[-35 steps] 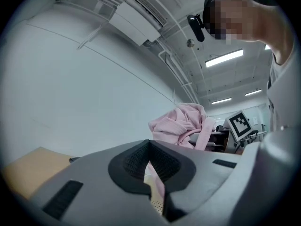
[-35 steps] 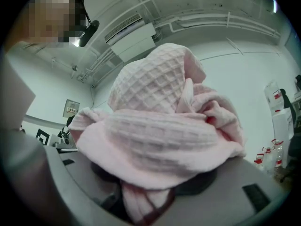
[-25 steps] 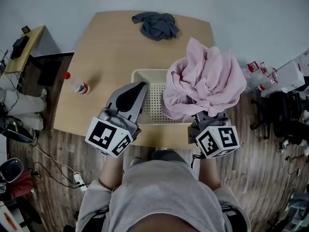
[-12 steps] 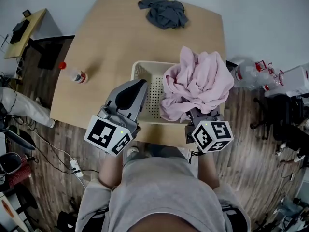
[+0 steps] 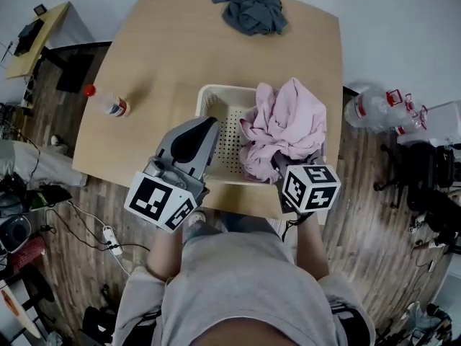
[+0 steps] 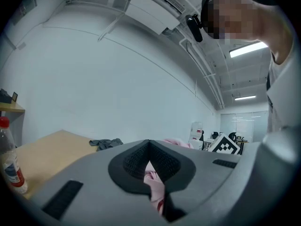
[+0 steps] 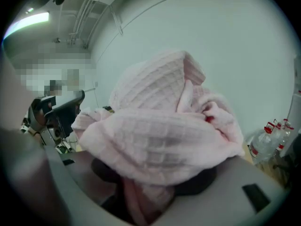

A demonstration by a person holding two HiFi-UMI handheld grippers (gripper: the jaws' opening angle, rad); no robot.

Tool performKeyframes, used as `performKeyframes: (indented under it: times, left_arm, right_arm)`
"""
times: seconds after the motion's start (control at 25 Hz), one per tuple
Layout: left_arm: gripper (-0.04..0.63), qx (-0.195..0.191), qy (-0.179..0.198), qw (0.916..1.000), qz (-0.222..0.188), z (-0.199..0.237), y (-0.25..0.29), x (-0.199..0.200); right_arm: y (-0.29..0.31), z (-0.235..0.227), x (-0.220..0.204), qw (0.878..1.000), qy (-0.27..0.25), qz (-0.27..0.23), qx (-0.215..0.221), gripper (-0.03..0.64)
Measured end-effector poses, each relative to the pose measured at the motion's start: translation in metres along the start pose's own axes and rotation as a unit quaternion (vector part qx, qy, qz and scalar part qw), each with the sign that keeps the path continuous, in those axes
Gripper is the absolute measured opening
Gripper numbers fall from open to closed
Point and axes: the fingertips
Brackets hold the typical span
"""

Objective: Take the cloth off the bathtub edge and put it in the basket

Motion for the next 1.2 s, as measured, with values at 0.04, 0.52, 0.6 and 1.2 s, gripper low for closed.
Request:
performKeyframes:
  times: [0.04, 0.52, 0.6, 1.2]
  left_arm:
    - [-0.003, 0.002, 0.000, 1.0000, 0.001, 0.001, -0.001, 0.000]
    - [-0.003, 0.026, -0.005, 0.9996, 0.006, 0.018, -0.008, -0.004]
    - [-0.003, 0.030, -0.005, 0.9995, 0.007, 0.021, -0.010, -0.005]
    - [-0.003, 0.024, -0.002, 0.9997, -0.002, 0.026, -0.035, 0.005]
  right_arm:
    - [0.003, -0.001, -0.003, 1.000, -0.007, 0.015, -0.001, 0.285]
    - [0.045, -0.014, -0.048, 0.984, -0.036, 0.175, -0.016, 0.293]
    - [0.049, -0.014, -0.052, 0.981, -0.040, 0.189, -0.016, 0.293]
    - [0.036, -0.006, -0.058, 0.977, -0.048, 0.206, -0.036, 0.311]
Point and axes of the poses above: the fingertips, and each gripper's own axes: y forward along the fingers, z to its left, x out of its top, and after that the axes turned 2 degrees about -y, right-handed
